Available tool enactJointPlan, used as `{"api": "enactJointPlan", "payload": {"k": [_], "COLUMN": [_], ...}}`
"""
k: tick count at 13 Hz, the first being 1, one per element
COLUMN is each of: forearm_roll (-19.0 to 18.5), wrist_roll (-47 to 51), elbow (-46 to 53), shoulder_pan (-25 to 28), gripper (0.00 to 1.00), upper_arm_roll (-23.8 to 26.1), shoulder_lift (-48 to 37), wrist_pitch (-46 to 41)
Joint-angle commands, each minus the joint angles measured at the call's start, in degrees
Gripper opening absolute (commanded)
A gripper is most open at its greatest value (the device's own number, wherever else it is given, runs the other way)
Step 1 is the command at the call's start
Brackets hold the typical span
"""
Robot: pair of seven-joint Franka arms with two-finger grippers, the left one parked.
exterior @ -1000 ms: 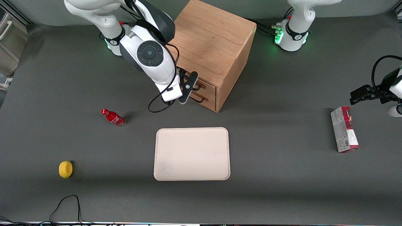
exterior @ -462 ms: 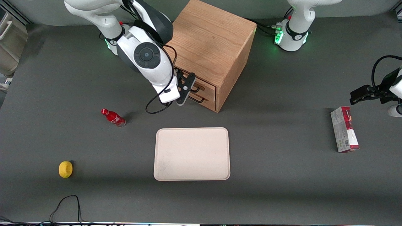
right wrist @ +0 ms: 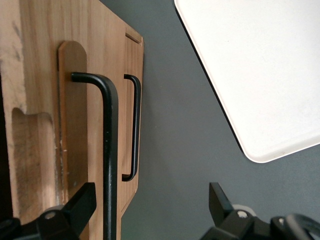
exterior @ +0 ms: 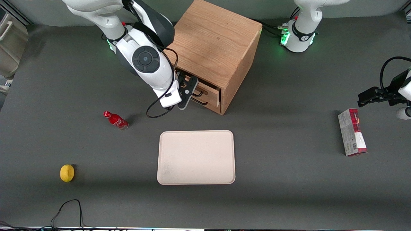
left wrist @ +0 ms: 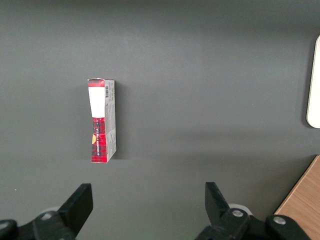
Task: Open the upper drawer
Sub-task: 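Pull the handle outward with the right gripper, sliding the drawer open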
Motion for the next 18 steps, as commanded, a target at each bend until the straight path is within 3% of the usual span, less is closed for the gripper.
{"api": "enactJointPlan", "payload": {"k": [1, 11, 18], "forearm_roll": [1.03, 0.06, -2.4], "wrist_roll": [-1.58, -3.16, -7.81], "elbow": [1.09, 5.12, 8.73], "shoulder_pan": [0.2, -0.16, -0.07], "gripper": [1.0, 1.0, 1.0], "upper_arm_roll": [-0.05, -0.58, -6.91], "shoulder_lift": [1.34, 6.79, 7.67], "wrist_pitch": [0.49, 7.09, 6.03]}}
